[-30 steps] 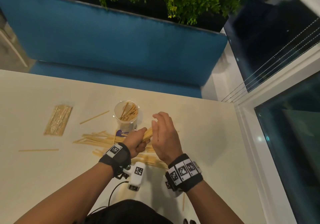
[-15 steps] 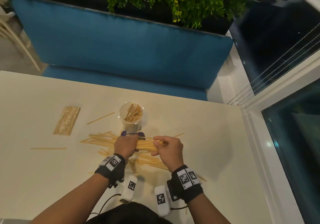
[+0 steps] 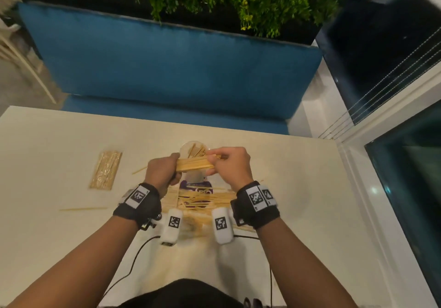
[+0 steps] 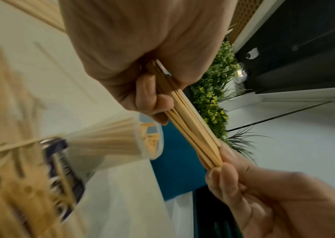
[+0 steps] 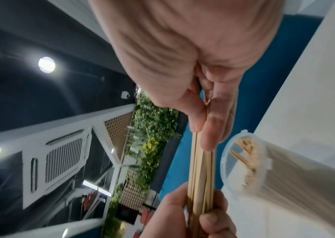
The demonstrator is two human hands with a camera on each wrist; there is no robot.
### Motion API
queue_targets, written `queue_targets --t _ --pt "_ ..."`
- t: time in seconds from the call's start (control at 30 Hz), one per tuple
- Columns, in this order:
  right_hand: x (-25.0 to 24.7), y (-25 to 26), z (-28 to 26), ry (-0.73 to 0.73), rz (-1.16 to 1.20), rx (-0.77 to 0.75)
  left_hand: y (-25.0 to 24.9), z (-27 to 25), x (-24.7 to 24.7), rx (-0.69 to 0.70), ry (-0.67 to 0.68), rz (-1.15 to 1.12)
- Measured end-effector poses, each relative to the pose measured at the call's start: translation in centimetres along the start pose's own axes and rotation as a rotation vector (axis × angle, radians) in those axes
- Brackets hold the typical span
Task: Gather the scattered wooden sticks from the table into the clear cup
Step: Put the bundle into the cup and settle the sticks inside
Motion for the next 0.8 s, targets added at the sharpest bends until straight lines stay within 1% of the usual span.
queue_targets --t 0.07,0.17,0.3,0.37,0.4,0.47,0.5,0.57,0.6,0.63,0.7,0.77,0.8 --pt "0.0 0.6 1.1 -0.028 0.084 0.03 -2.1 1.2 0.4 0.019 0.038 0.009" --pt "0.8 0.4 2.5 -0.074 0.213 0.126 -4.4 3.3 1.1 -0.009 0.115 0.05" --pt "1.5 -1.4 3.0 -0.156 0.315 0.239 -5.1 4.8 2.1 -0.074 0.205 0.085" --pt "1.5 -2.3 2.9 -0.204 0.33 0.267 -5.1 5.2 1.8 -0.064 0.236 0.132" --pt "1.4 -2.5 2.8 -0.231 0.316 0.278 -5.0 5.4 1.5 -0.033 0.241 0.177" --pt "1.0 -2.6 2.8 -0.293 0.235 0.288 -5.0 5.3 0.8 0.091 0.231 0.289" --pt "0.7 -2.5 2.8 -0.323 0.167 0.287 -5.0 5.0 0.4 0.177 0.209 0.361" --pt "0.5 -2.0 3.2 -0.363 0.018 0.251 -4.8 4.6 -0.3 0.336 0.166 0.481" --pt "0.6 -1.5 3.4 -0.373 -0.048 0.217 -4.6 4.4 -0.6 0.385 0.177 0.523" --pt "0.9 -1.0 3.7 -0.377 -0.11 0.179 -4.3 4.3 -0.9 0.402 0.218 0.59" --pt "2.1 0.1 4.4 -0.368 -0.234 0.108 -3.3 4.0 -1.0 0.409 0.366 0.727" --pt "3.7 1.3 5.2 -0.348 -0.388 0.026 -2.9 3.3 -0.7 0.404 0.514 0.758" --pt "4.6 1.8 5.4 -0.331 -0.486 -0.027 -2.7 3.0 -0.6 0.406 0.545 0.752"
Point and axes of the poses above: each hand's wrist, its own z-axis towards the middle knuckle, its own x-axis out of the palm, y = z × x, the point moved 2 cm from there along z, towards the middle knuckle, and after that the axes turned 15 degrees about -z, right-handed, at the moved point
